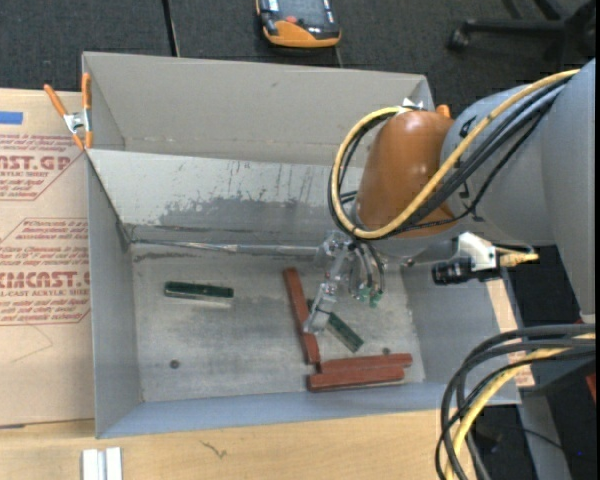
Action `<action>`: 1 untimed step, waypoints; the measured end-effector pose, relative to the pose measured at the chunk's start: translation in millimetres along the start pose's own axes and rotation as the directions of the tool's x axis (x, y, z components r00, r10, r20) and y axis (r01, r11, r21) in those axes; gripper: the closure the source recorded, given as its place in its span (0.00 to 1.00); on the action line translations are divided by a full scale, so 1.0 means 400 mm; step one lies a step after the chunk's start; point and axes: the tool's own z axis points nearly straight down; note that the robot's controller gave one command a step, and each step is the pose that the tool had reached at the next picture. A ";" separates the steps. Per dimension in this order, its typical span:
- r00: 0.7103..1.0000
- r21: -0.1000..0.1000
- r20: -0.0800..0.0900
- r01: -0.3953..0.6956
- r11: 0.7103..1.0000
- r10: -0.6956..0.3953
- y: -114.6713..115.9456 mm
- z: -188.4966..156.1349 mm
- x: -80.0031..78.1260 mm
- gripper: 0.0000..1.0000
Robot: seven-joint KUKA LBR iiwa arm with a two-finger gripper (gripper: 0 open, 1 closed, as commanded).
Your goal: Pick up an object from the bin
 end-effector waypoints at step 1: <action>0.999 0.001 -0.002 -0.042 0.999 0.042 0.024 0.186 -0.006 0.00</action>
Offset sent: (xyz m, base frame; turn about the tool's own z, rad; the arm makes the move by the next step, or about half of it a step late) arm 0.0094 0.0097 -0.0721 0.1181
